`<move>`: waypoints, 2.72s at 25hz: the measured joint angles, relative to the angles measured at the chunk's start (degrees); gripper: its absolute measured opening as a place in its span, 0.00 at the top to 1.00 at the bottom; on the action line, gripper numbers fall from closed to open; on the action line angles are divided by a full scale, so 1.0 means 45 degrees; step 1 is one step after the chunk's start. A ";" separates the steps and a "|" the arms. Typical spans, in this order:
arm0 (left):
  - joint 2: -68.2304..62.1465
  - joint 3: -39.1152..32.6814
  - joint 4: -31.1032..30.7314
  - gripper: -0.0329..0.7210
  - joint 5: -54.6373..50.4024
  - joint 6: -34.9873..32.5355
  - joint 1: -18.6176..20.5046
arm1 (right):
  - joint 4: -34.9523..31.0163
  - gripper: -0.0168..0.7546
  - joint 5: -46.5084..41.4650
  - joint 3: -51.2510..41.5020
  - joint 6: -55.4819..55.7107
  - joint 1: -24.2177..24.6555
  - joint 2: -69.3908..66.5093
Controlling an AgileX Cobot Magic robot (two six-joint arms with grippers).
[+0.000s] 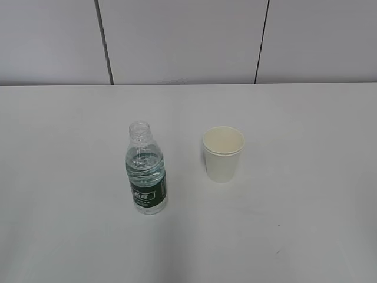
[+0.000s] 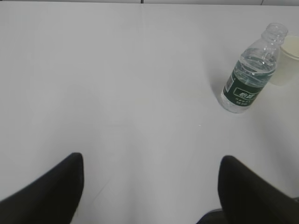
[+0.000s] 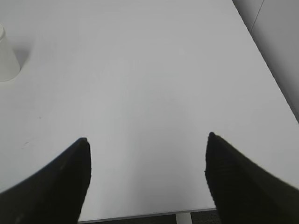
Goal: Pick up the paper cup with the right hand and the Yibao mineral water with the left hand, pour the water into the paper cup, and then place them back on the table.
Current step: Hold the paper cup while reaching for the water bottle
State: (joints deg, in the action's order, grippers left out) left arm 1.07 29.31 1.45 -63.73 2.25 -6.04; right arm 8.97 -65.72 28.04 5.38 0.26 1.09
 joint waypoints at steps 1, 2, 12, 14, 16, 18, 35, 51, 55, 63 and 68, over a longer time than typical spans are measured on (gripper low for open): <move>0.0000 0.0000 0.0000 0.24 0.0000 0.0000 0.0000 | 0.0000 0.21 0.0000 0.0000 0.0000 0.0000 0.0000; 0.0000 0.0000 0.0000 0.24 0.0000 0.0000 0.0000 | 0.0000 0.21 0.0000 0.0000 0.0000 0.0000 0.0000; 0.0000 0.0000 0.0000 0.24 0.0000 0.0000 0.0000 | 0.0000 0.21 0.0000 0.0000 0.0000 0.0000 0.0000; 0.0000 0.0000 0.0000 0.24 0.0000 0.0000 0.0000 | 0.0000 0.21 0.0000 0.0000 0.0000 0.0000 0.0000; 0.0000 0.0000 0.0000 0.24 0.0000 0.0000 0.0000 | 0.0043 0.21 0.0000 0.0000 0.0000 0.0000 0.0000; 0.0000 0.0000 0.0000 0.24 0.0000 0.0000 0.0000 | 0.0075 0.21 0.0000 0.0000 0.0000 0.0000 0.0000; 0.0000 0.0000 -0.0151 0.24 0.0000 0.0000 0.0000 | 0.0417 0.21 0.1031 0.0202 0.0000 0.0000 0.0000; 0.0000 0.0000 -0.0207 0.24 0.0032 -0.0011 0.0000 | 0.0470 0.21 0.4885 -0.1163 0.0000 0.0000 0.0000; 0.0000 0.0000 -0.0322 0.24 0.0038 -0.0011 0.0000 | 0.0644 0.21 0.5911 -0.1738 0.0000 0.0000 0.0000; 0.0000 0.0000 -0.0597 0.24 0.0038 -0.0011 0.0000 | 0.0828 0.21 0.7162 -0.2882 0.0000 0.0000 0.0000; 0.0000 0.0000 -0.0670 0.24 0.0047 -0.0011 0.0000 | 0.1044 0.21 0.7565 -0.2882 0.0000 0.0000 0.0000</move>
State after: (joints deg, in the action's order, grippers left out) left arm 1.07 29.31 -1.56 -63.51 2.20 -6.04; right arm 13.67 -31.67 15.07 5.38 0.26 1.09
